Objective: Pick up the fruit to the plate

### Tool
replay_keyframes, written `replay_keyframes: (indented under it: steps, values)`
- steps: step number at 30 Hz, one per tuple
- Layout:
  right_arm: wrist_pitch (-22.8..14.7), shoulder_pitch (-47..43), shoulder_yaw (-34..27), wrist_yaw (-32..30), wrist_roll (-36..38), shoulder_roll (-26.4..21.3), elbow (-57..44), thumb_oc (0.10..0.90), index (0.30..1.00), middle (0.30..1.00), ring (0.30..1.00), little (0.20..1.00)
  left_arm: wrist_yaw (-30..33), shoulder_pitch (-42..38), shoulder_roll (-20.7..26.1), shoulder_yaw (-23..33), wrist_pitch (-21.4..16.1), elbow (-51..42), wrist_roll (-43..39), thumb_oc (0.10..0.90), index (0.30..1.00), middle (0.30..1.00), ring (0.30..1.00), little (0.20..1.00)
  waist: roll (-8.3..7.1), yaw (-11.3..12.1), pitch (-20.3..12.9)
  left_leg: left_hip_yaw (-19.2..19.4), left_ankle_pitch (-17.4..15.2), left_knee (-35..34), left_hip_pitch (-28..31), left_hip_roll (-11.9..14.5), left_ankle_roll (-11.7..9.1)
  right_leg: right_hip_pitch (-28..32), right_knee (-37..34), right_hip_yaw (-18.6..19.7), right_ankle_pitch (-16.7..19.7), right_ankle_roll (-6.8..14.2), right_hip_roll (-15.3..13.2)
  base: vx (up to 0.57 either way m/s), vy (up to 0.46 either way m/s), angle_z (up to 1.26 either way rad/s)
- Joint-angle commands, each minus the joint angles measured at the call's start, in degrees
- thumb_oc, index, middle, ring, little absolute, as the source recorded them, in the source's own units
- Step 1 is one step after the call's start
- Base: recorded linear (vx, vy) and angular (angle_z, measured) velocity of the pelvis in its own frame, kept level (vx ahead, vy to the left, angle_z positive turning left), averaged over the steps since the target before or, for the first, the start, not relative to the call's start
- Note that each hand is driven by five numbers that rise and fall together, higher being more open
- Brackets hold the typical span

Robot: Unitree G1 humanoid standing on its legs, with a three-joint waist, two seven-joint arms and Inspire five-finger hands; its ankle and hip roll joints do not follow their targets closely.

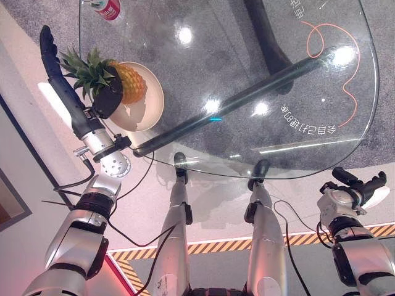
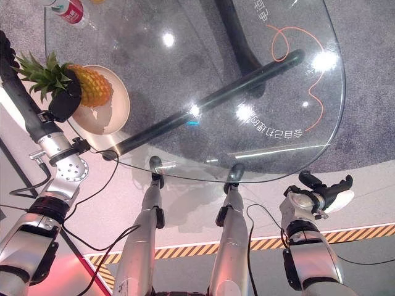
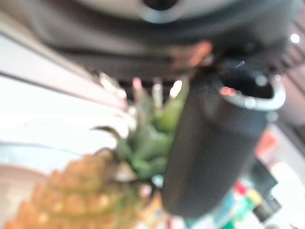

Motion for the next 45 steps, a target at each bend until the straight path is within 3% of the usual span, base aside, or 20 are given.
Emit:
replay_keyframes:
  steps: [1,45]
  values:
    - [-2.8,2.7,-1.9,-2.9,0.0,-3.3,1.9,0.8,0.9,0.9,0.9,0.9,1.7,-2.1,1.9,3.8,-3.9,-1.3,-0.5,0.8,0.9,0.9,0.9,0.9,-1.45,2.0,-1.1,-2.1,-7.4,6.0,0.5,2.2,-2.6,-1.3,0.8,1.1,3.0,1.4,-0.3,0.0,0.0,0.0]
    - [-3.1,3.6,-3.2,-2.4,-0.1,-3.5,2.7,0.8,0.9,0.9,0.9,0.9,-2.3,3.5,-0.2,3.1,-6.8,-5.9,-0.7,0.8,0.9,0.9,0.9,0.9,-0.52,3.6,-1.1,-2.6,-7.3,4.7,2.6,1.9,-2.2,0.6,0.7,0.1,3.1,2.1,-1.3,0.0,0.0,0.0]
